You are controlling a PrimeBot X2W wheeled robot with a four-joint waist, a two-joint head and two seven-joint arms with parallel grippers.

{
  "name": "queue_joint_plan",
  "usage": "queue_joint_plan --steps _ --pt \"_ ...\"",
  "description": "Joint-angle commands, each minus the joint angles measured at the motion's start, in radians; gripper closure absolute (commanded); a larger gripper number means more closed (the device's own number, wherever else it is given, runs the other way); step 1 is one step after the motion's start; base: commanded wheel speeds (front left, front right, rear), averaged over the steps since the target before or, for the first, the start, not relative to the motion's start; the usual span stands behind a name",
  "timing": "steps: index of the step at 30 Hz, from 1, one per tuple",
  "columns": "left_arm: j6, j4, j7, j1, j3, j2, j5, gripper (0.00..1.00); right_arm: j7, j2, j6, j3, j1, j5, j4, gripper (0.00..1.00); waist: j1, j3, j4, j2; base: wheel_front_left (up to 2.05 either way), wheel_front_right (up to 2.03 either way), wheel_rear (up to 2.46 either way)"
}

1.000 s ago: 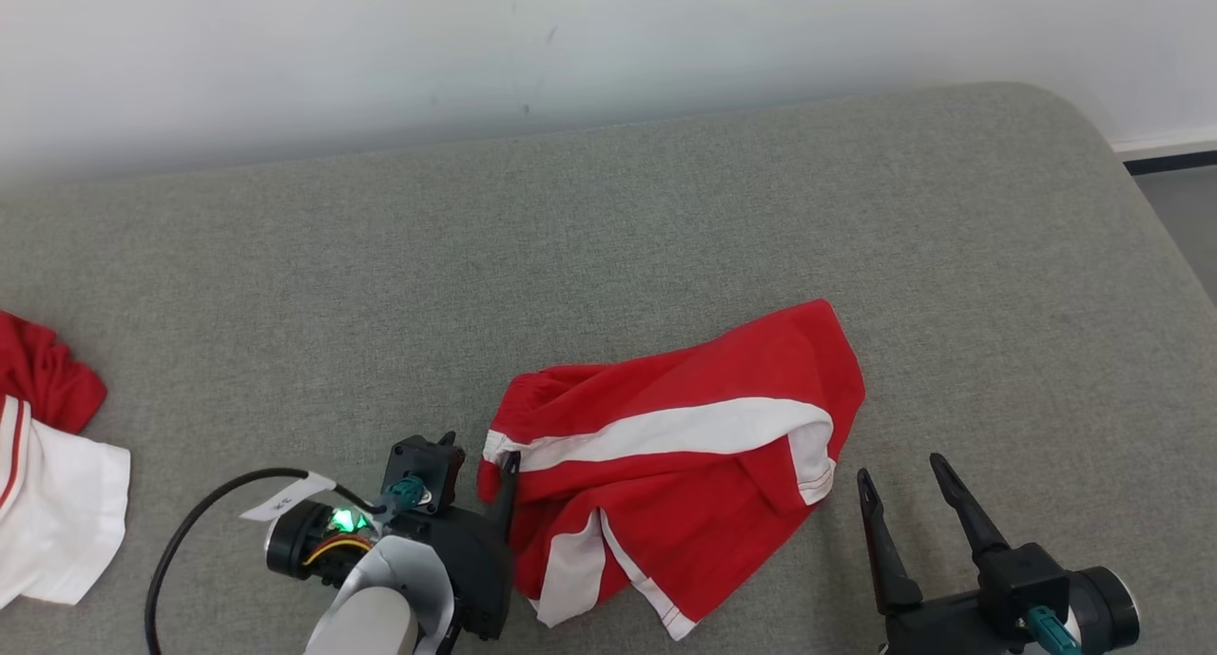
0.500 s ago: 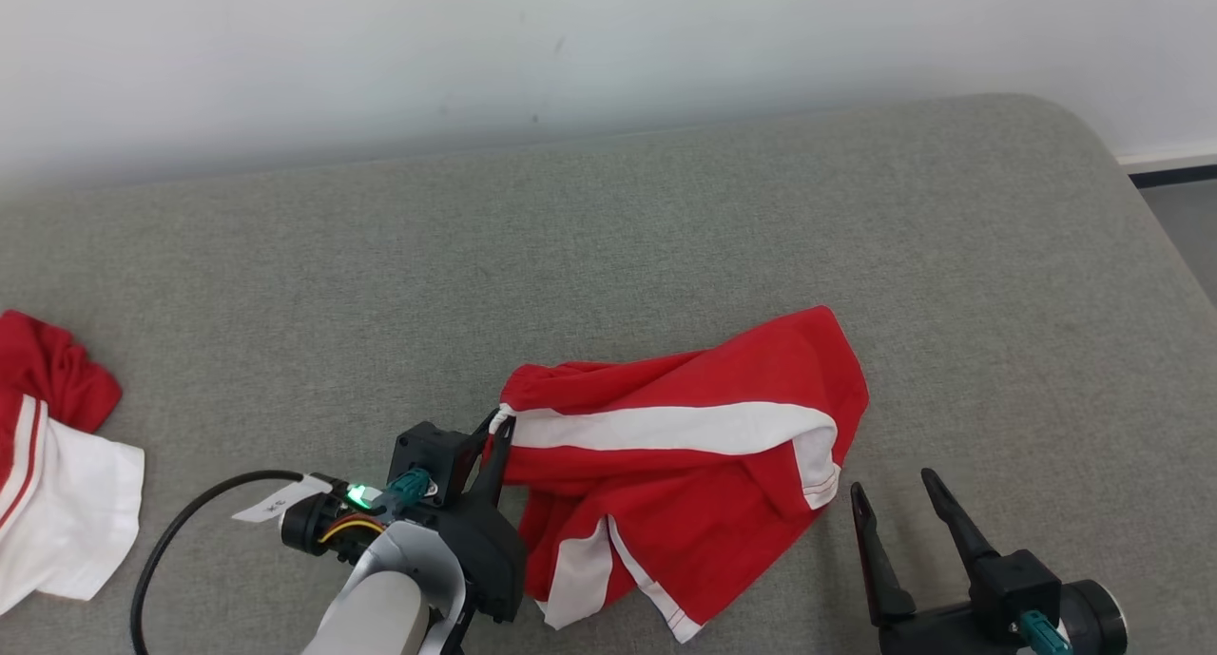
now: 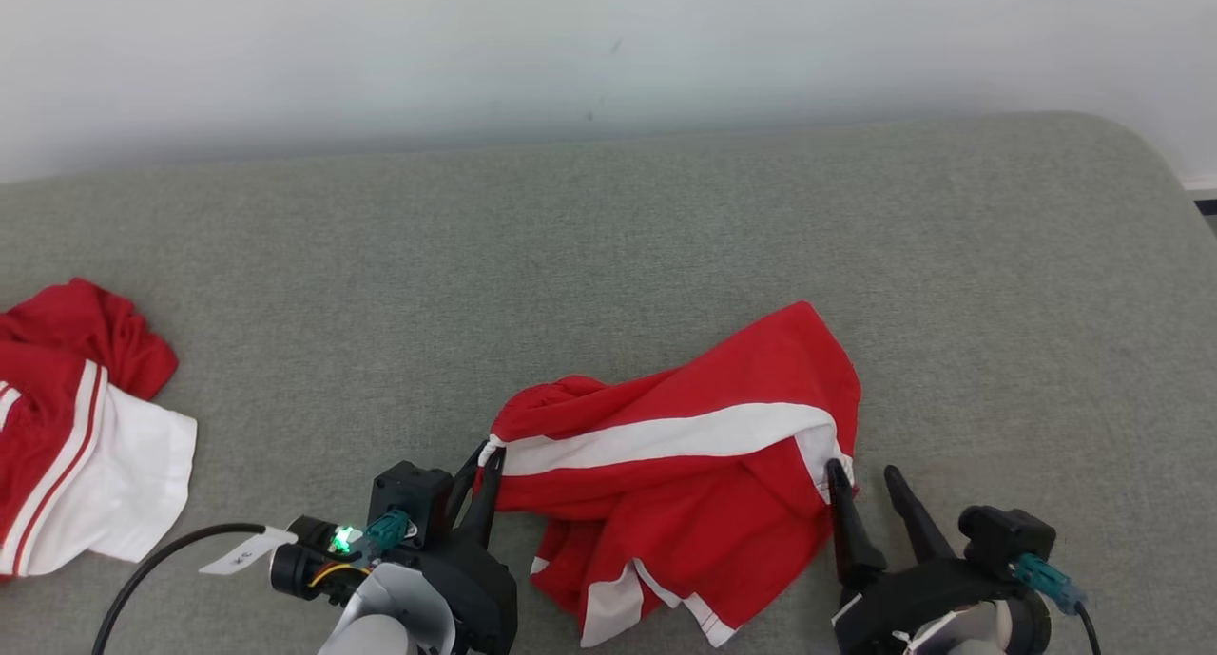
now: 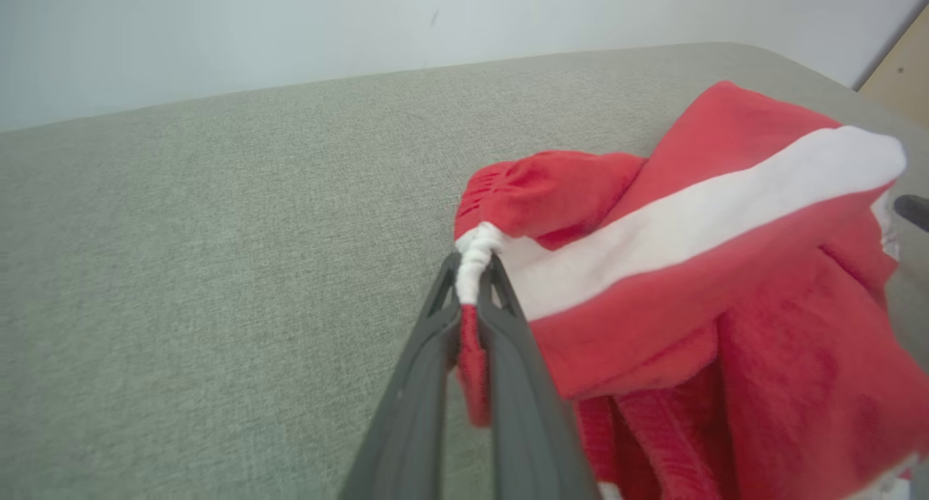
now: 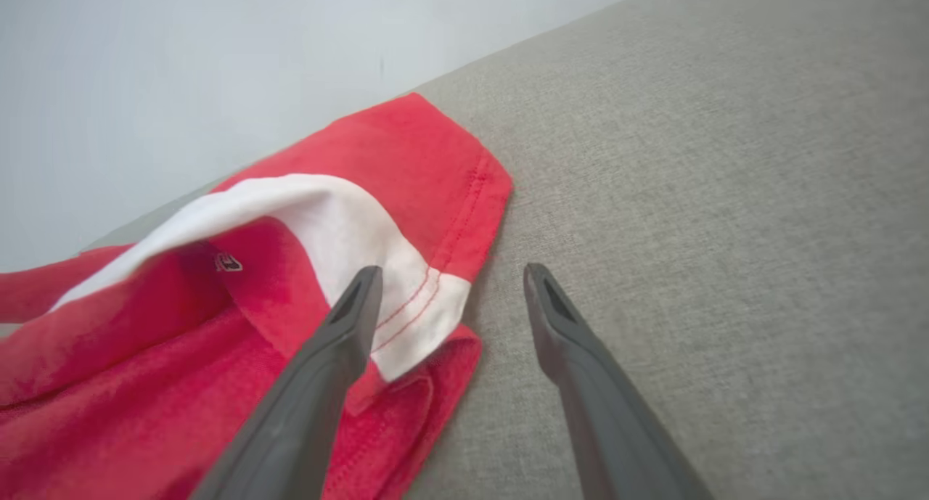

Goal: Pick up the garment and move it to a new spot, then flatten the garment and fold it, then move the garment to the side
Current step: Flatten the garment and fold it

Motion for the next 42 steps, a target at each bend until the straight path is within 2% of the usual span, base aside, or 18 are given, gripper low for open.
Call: queue_joint_plan --steps 1,3,4,5,6,7,8,16,24,29,35,42 --pt "0.005 -0.009 0.002 0.010 -0.002 0.005 -0.004 1.00 -0.001 -0.001 -0.002 0.018 -0.011 0.018 0.021 0.00 0.0000 0.006 0.016 0.0000 0.00 0.00 0.00" --pt "0.009 -0.014 0.006 0.009 -0.007 0.007 -0.001 1.00 -0.001 -0.001 -0.002 0.039 -0.031 0.038 0.057 0.00 0.0000 0.007 0.025 0.0000 0.00 0.00 0.00" --pt "0.008 -0.017 0.007 0.008 -0.008 0.009 0.001 1.00 -0.001 -0.001 -0.002 0.049 -0.041 0.044 0.074 0.04 0.0000 0.008 0.029 0.0000 0.00 0.00 0.00" --pt "0.009 -0.019 0.009 0.008 -0.009 0.010 0.001 1.00 -0.001 0.000 -0.002 0.058 -0.052 0.050 0.086 0.25 0.0000 0.008 0.032 0.0000 0.00 0.00 0.00" --pt "0.010 -0.021 0.011 0.008 -0.010 0.010 0.001 1.00 -0.001 -0.001 -0.002 0.062 -0.059 0.055 0.094 0.59 0.0000 0.009 0.035 0.0000 0.00 0.00 0.00" --pt "0.013 -0.023 0.010 0.007 -0.010 0.010 0.001 1.00 -0.001 -0.001 -0.002 0.064 -0.063 0.059 0.101 0.86 0.0000 0.008 0.037 0.0000 0.00 0.00 0.00" --pt "0.014 -0.025 0.010 0.007 -0.011 0.010 0.000 1.00 -0.001 -0.002 -0.002 0.067 -0.066 0.065 0.105 1.00 0.0000 0.007 0.039 0.0000 0.00 0.00 0.00" --pt "0.019 -0.040 -0.042 0.019 0.007 0.023 -0.017 1.00 -0.001 -0.042 -0.002 0.063 -0.047 0.066 0.001 1.00 0.0000 -0.034 0.039 0.0000 0.00 0.00 0.00" --pt "-0.030 -0.097 -0.033 -0.029 0.042 0.035 -0.084 1.00 -0.001 -0.120 -0.002 0.028 -0.064 0.050 -0.215 1.00 0.0000 -0.125 0.011 0.0000 0.00 0.00 0.00" --pt "-0.064 -0.197 0.040 -0.101 0.086 0.054 -0.165 1.00 -0.001 -0.193 -0.002 0.035 -0.138 0.043 -0.311 1.00 0.0000 -0.165 -0.004 0.0000 0.00 0.00 0.00" --pt "-0.083 -0.307 0.199 -0.209 0.149 0.066 -0.301 1.00 -0.001 -0.292 -0.002 0.086 -0.272 0.070 -0.364 1.00 0.0000 -0.212 -0.017 0.0000 0.00 0.00 0.00" --pt "-0.060 -0.386 0.338 -0.302 0.189 0.076 -0.399 1.00 -0.001 -0.364 -0.002 0.113 -0.374 0.061 -0.398 1.00 0.0000 -0.242 -0.026 0.0000 0.00 0.00 0.00"
